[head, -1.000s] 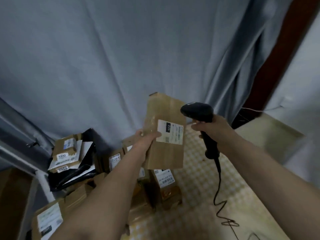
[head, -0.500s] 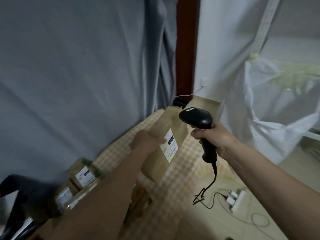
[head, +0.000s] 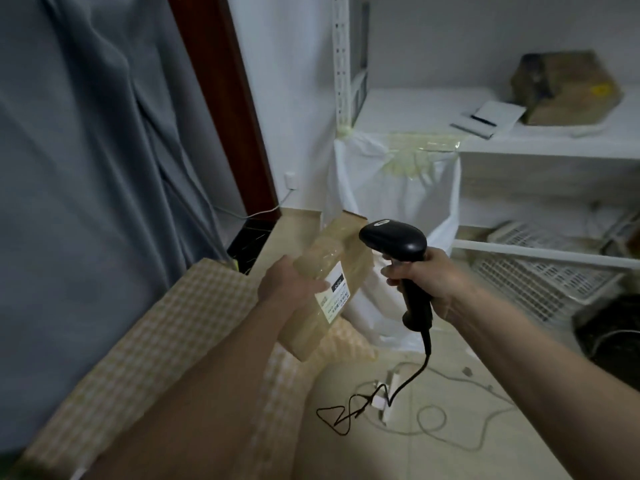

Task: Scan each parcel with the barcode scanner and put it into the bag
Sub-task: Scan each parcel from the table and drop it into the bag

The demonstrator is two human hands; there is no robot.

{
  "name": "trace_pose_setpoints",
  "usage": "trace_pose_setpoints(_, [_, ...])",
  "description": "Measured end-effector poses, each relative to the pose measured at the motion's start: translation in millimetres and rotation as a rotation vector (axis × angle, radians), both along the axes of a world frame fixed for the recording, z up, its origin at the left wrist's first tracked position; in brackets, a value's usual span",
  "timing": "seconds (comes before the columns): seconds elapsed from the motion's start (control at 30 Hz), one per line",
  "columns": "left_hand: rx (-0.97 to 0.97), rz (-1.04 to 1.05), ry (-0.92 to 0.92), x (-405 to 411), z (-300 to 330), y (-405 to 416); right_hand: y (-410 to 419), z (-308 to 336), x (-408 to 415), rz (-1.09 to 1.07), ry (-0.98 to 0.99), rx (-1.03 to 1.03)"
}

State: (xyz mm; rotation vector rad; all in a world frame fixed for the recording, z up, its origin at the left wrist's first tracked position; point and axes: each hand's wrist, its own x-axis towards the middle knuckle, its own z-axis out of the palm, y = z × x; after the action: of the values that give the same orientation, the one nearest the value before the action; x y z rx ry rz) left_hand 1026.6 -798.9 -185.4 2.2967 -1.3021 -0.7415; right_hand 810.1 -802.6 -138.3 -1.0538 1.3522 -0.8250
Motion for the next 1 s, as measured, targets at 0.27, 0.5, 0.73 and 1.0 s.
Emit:
trace_pose_setpoints(0.27, [-0.001, -0.030, 0.017, -73, -9, -74, -67, -16, -69, -0.072, -0.044, 0.050])
trace_pose_setpoints(0.5, [-0.106, 0.126, 0.208, -91, 7, -147, -126, -18, -95, -0.116, -0.140, 0.087])
trace_pose_setpoints(0.73, [-0.146, 0.243, 0.609, -91, 12, -241, -197, -11, -98, -0.175, -0.284, 0.094])
trace_pose_setpoints(1.0, [0.091, 0.308, 0.939, -103, -7, -321, -276, -24, -113, -0.173, -0.406, 0.162])
